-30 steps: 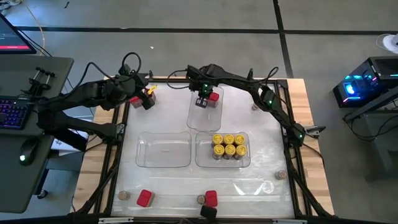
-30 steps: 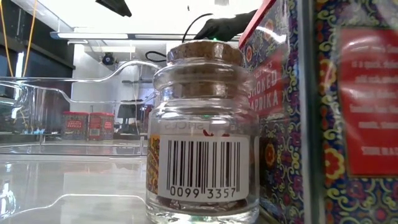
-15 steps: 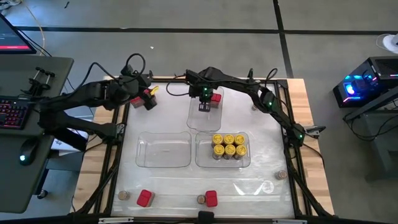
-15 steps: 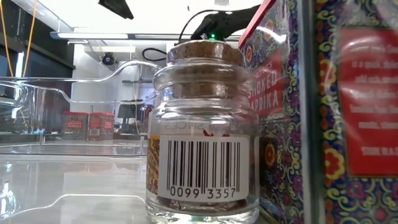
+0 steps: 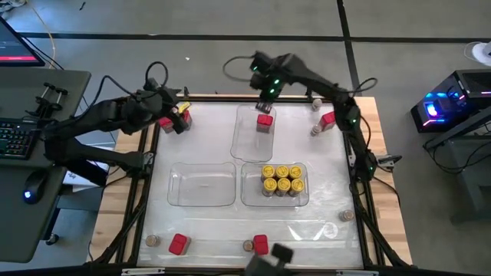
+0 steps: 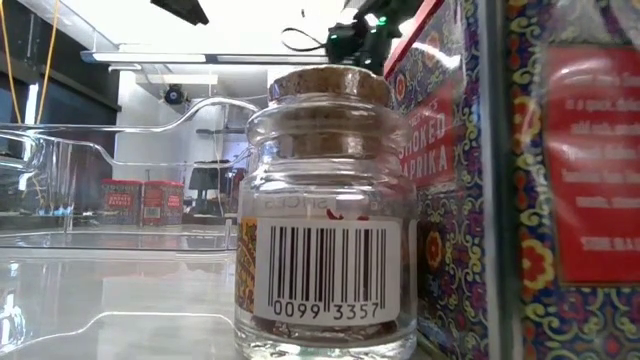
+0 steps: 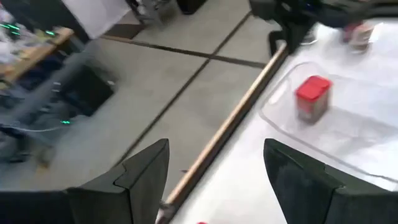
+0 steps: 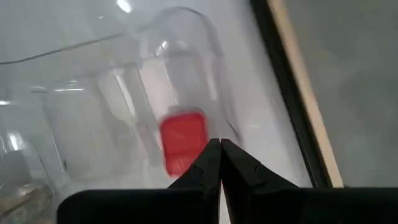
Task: Sort spices by type
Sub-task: Put the red seasoning can into the top transparent bin
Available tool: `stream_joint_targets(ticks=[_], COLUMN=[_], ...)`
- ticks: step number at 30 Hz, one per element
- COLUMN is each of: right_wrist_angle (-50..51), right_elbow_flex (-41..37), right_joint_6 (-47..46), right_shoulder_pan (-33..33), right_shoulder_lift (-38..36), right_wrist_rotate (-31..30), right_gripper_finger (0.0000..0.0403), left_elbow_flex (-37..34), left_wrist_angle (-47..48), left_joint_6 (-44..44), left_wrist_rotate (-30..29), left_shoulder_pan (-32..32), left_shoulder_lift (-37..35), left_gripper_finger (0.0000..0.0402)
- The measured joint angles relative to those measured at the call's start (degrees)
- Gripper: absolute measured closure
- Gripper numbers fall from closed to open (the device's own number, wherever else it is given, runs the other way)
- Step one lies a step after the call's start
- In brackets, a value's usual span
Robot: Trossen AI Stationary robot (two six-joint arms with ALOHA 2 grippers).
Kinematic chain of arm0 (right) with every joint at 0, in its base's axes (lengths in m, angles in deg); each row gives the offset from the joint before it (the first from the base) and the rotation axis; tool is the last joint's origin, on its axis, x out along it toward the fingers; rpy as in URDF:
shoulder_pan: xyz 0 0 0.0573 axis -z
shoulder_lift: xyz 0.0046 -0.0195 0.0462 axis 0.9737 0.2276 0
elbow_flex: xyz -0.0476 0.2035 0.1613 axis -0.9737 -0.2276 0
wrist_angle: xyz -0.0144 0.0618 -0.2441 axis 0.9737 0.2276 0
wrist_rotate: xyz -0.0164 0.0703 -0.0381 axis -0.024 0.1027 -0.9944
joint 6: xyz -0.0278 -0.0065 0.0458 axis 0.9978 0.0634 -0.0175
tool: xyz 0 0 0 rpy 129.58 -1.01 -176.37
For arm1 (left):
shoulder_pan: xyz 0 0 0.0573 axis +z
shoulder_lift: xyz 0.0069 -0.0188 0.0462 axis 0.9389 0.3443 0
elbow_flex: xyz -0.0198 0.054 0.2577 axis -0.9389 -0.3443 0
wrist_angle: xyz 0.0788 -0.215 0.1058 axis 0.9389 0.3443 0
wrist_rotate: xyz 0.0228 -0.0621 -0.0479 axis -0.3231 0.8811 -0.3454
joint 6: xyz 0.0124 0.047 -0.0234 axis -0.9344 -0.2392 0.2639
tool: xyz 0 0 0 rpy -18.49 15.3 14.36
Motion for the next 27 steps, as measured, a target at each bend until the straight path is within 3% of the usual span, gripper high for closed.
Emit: stream_joint_targets(ticks=[5,14,17,23,27], right_wrist_angle=[4.3,7.9,2.7,-15.5,-22.6], right_elbow_flex=[0.0,-2.7,-13.8,-53.9,-69.0], right_joint_6=[-2.5,-2.3,-3.5,-10.9,-28.1], right_shoulder_pan=[5.1,10.2,11.7,14.2,16.7], right_shoulder_lift=[-2.5,-6.9,-13.2,-36.2,-49.6], right_wrist_rotate=[0.1,-0.9,-0.9,-1.0,-1.2], right_gripper_finger=[0.0403,0.0403,0.0403,0.0403,0.0403], left_elbow_flex=[0.0,0.0,0.0,0.0,0.0], left_wrist_angle=[0.0,0.1,0.1,0.0,-0.5], left_joint_6=[0.7,0.6,0.6,0.5,0.8], left_wrist_rotate=[5.9,9.9,9.9,10.1,10.1], left_shoulder_pan=[2.9,6.2,7.0,8.4,9.2], left_shoulder_lift=[-0.5,-0.4,-0.4,-0.4,-0.4], left_gripper_finger=[0.0153,0.0153,0.0153,0.0153,0.0153])
